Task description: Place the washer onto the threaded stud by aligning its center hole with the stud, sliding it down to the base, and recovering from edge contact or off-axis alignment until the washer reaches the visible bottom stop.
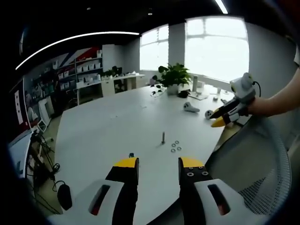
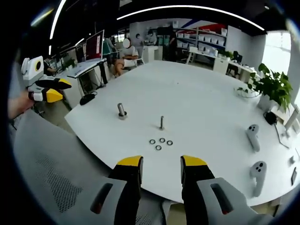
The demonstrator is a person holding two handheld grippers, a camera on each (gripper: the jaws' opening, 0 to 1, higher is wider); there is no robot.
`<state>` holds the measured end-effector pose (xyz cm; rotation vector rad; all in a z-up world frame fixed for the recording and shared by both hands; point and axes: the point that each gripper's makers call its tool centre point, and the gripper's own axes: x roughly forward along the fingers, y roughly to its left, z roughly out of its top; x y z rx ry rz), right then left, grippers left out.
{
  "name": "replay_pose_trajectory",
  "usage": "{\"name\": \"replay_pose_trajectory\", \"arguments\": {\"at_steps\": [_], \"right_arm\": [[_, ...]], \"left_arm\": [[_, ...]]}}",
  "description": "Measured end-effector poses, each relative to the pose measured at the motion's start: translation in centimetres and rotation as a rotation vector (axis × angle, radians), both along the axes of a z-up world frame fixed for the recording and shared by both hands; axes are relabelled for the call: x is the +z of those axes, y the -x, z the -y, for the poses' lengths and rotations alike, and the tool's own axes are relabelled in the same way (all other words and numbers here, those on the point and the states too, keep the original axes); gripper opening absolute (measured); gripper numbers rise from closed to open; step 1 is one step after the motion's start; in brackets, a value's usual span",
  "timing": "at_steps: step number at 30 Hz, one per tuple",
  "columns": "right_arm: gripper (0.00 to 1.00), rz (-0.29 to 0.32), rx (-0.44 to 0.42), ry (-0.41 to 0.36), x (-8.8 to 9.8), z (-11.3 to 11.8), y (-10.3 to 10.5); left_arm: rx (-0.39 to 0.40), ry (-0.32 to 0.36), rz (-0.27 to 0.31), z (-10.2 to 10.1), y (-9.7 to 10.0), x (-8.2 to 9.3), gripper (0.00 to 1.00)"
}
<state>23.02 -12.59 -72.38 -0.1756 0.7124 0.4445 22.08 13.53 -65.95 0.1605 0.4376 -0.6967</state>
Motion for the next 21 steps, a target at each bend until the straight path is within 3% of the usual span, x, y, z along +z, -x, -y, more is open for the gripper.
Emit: {"name": "replay_pose_trajectory", "arguments": {"at_steps": [5, 11, 15, 18, 21], "right_arm": [[0.34, -0.003, 0.01, -0.003, 0.0, -0.2, 0.2], [0.34, 0.012, -0.019, -0.042, 0.6, 0.0, -0.3], [0.34, -0.012, -0.008, -0.054, 0.4, -0.2, -0.3], [0.33, 0.024, 0.002, -0.074, 1.5, -0.6, -0.9], [0.33, -0.008, 0.018, -0.059, 0.8, -0.9, -0.6]], "left_arm": [[0.014, -0.03, -0.033, -0.5, 0.0, -1.0, 0.33], [0.013, -0.049, -0.028, -0.4, -0.1, -1.0, 0.33], [0.018, -0.056, -0.025, -0.5, -0.2, -1.1, 0.33], [0.029, -0.061, -0.032, -0.8, -0.3, -1.2, 0.33], [0.041, -0.053, -0.028, -1.0, -0.4, -1.0, 0.33]]}}
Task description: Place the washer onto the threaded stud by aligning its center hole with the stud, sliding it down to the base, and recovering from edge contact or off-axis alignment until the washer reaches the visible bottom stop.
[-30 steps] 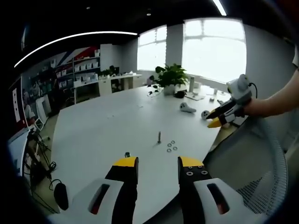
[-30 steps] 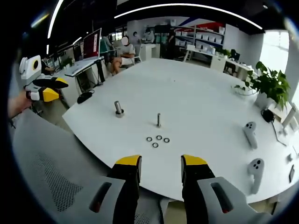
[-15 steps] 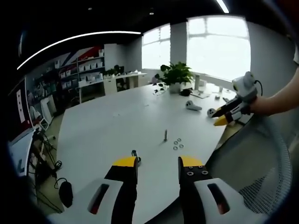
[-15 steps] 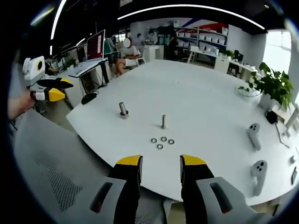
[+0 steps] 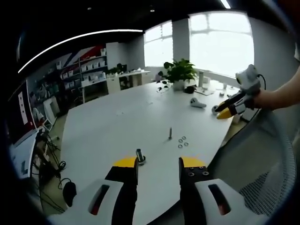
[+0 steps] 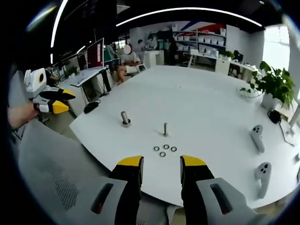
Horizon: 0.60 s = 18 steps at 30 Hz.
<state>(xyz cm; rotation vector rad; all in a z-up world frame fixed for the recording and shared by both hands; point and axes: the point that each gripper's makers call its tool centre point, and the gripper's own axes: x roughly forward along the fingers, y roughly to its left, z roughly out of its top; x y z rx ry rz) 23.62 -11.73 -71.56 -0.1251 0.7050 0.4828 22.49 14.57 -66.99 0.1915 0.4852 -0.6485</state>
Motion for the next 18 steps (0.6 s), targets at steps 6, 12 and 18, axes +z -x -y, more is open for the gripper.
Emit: {"name": "replay_pose_trajectory", "arguments": {"at_steps": [6, 12, 18], "right_arm": [[0.34, -0.08, 0.074, 0.036, -1.4, -1.2, 1.0], [0.35, -0.091, 0.113, 0.058, -1.1, -1.5, -0.1], [0.34, -0.109, 0.13, 0.081, -2.2, -1.5, -2.0]], "left_arm": [[0.008, 0.005, 0.007, -0.2, 0.0, 0.2, 0.33], [0.018, -0.002, 0.013, -0.3, -0.1, 0.2, 0.32], [0.024, 0.009, 0.016, -0.4, -0.2, 0.4, 0.32]]}}
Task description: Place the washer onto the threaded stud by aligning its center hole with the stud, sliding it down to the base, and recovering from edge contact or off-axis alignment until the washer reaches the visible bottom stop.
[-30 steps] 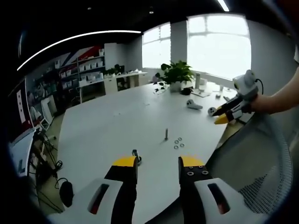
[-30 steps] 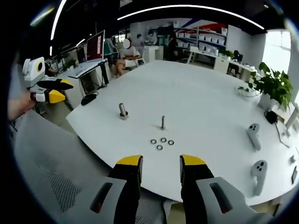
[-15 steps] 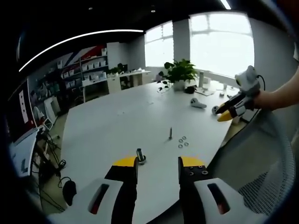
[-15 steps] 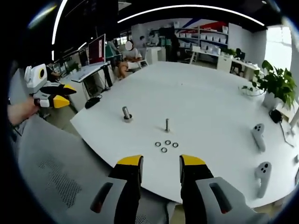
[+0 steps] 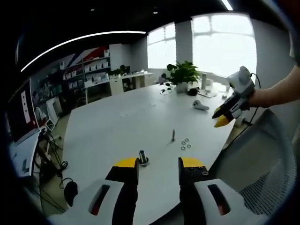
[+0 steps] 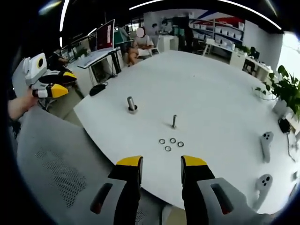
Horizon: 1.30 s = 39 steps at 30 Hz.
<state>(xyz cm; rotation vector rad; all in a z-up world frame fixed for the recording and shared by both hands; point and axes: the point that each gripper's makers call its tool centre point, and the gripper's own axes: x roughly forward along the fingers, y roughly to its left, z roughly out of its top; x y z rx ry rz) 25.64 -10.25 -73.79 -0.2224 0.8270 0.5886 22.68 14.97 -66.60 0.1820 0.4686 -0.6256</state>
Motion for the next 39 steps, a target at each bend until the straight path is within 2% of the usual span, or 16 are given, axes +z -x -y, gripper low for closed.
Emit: {"name": "replay_pose_trajectory", "arguments": {"at_steps": [8, 11, 22, 27, 39], "right_arm": [[0.33, -0.049, 0.046, 0.027, -2.1, -0.4, -1.2], [0.31, -0.108, 0.062, 0.035, -3.9, -0.7, -1.0], [0.31, -0.164, 0.116, 0.09, -7.1, -1.8, -2.3], [0.3, -0.164, 0.09, 0.082, -7.7, -1.7, -3.2], [0.3, -0.24, 0.144, 0.154, -11.1, -1.9, -3.4]], "left_arm": [[0.022, 0.021, 0.006, -0.4, -0.3, 0.3, 0.31], [0.026, 0.023, 0.008, -0.4, -0.3, 0.4, 0.31], [0.025, 0.008, 0.011, -0.4, -0.3, 0.3, 0.31], [0.03, 0.013, 0.012, -0.5, -0.3, 0.3, 0.31], [0.043, 0.011, 0.012, -0.8, -0.4, 0.3, 0.31]]}}
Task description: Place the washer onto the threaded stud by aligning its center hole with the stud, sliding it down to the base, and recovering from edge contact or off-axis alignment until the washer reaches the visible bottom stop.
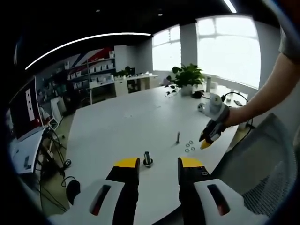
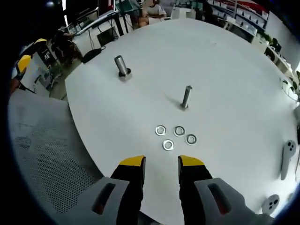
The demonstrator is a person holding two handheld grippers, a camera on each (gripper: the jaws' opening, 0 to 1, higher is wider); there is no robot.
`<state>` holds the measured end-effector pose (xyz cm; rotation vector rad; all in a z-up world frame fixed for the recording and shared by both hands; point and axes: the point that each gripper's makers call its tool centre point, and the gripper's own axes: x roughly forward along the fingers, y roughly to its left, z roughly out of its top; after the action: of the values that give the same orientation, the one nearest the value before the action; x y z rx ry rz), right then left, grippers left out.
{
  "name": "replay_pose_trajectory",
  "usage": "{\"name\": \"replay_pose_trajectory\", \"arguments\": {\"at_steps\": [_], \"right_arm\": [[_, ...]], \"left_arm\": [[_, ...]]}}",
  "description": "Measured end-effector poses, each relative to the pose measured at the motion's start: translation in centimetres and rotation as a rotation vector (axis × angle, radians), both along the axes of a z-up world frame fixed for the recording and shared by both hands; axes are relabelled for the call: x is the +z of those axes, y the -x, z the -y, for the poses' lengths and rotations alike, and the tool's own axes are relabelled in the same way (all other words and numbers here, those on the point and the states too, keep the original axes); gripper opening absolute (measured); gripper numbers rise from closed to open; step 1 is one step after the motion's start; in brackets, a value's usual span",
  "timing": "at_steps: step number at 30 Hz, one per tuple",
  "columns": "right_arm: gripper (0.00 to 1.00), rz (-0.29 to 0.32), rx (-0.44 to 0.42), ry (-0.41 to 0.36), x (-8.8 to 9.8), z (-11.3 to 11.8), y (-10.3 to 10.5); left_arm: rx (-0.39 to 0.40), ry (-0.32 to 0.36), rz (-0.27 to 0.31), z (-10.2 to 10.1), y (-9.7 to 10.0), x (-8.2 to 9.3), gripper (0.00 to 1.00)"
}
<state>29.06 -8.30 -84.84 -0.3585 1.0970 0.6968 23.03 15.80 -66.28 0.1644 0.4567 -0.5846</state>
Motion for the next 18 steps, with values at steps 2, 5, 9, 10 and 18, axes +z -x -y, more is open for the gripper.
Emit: {"name": "replay_pose_trajectory", "arguments": {"at_steps": [2, 5, 9, 10, 18], "right_arm": [[0.3, -0.008, 0.011, 0.012, -0.4, 0.0, -0.1], [0.3, -0.016, 0.028, 0.027, -0.9, -0.1, -0.5], [0.3, -0.03, 0.03, 0.04, -1.3, 0.0, -0.7], [0.3, -0.032, 0.034, 0.05, -1.5, 0.1, -0.7], [0.3, -0.039, 0.05, 0.061, -1.8, -0.5, -0.7]], "left_arm": [[0.002, -0.003, 0.007, -0.1, -0.1, 0.1, 0.31], [-0.001, 0.0, 0.004, 0.0, 0.0, 0.1, 0.31], [0.003, -0.004, 0.01, -0.1, -0.1, 0.1, 0.31], [0.004, -0.005, 0.008, -0.1, -0.1, 0.1, 0.31], [0.009, -0.001, 0.007, -0.2, -0.1, 0.1, 0.31]]}}
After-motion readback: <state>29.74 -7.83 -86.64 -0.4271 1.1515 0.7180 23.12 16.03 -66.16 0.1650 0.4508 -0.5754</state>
